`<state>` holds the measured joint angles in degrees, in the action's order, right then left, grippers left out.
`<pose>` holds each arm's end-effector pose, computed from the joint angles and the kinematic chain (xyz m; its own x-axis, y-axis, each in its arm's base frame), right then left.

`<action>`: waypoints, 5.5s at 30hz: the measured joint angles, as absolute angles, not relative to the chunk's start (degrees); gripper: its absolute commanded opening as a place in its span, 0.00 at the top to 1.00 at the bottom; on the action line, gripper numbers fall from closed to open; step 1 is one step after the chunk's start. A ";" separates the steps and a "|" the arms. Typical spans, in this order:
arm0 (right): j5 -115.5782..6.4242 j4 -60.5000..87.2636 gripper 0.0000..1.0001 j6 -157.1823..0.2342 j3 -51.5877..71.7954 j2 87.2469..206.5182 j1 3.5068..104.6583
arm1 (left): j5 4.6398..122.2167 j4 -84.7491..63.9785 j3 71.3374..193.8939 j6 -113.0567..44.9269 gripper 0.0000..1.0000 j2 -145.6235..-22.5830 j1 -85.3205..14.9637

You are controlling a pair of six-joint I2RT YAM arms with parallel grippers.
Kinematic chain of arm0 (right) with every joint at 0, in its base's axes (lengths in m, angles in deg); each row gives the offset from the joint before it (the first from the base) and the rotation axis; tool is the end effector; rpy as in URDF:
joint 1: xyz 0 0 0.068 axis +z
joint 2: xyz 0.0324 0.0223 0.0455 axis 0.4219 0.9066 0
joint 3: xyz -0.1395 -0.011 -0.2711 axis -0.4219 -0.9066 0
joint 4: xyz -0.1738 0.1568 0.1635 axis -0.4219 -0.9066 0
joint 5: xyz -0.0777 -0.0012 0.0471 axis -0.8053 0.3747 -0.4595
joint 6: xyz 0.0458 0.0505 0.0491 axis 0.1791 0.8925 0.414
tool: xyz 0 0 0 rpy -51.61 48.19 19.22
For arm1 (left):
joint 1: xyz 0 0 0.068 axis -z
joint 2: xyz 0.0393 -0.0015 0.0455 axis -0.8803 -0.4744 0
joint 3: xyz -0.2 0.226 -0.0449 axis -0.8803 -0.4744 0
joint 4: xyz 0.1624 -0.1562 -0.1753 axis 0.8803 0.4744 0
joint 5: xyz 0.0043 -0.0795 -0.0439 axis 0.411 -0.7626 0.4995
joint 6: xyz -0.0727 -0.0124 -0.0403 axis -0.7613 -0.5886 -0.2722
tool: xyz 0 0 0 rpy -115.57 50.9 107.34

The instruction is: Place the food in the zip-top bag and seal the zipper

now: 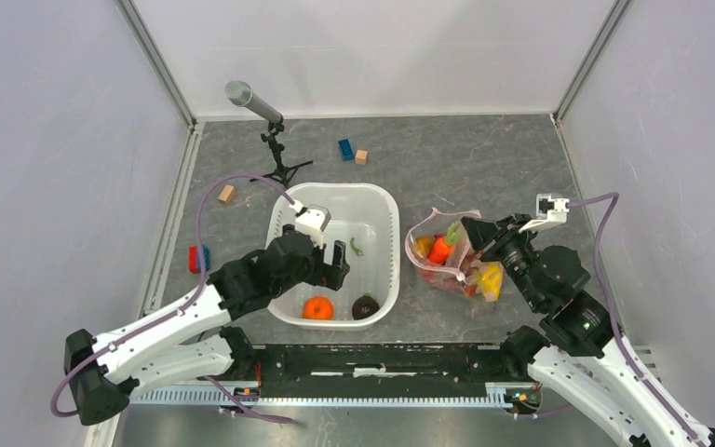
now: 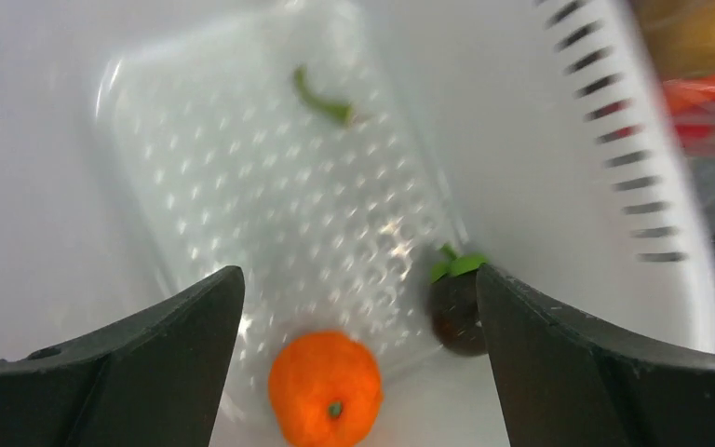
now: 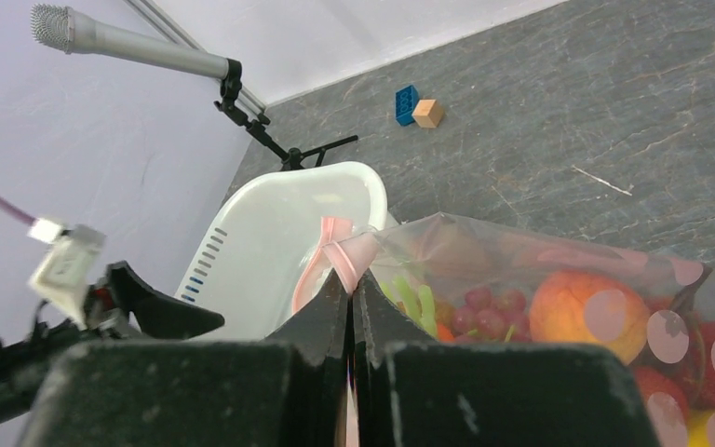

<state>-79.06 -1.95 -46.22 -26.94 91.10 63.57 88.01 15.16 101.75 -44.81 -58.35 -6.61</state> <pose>0.1266 0.0738 0.3544 -0.2618 0.5629 -0.7840 -0.2655 0.7390 0.6192 0.1468 -0.1741 0.2838 -0.5260 0.1164 -0.8425 0.4867 0.8536 -0.1859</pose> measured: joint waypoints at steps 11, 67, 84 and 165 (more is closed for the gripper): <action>-78.29 -0.66 0.96 -45.94 -28.36 90.49 63.57 | 84.27 36.27 101.85 -62.60 0.00 -67.35 -9.80; -76.46 -0.18 0.95 -46.39 -29.19 89.92 63.57 | 68.82 3.95 108.13 -56.51 0.58 -64.05 -10.02; -67.96 1.40 0.95 -46.31 -29.17 91.67 63.57 | 60.14 -15.22 119.60 -48.31 0.59 -86.41 0.17; -64.85 6.49 0.94 -39.09 -36.27 89.55 63.22 | 60.97 -16.71 121.90 -28.20 0.30 -95.85 1.06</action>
<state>-64.85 6.49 -39.09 -36.27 89.55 63.22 60.97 -16.71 121.90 -28.20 -95.85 1.06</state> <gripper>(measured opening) 0.062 0.736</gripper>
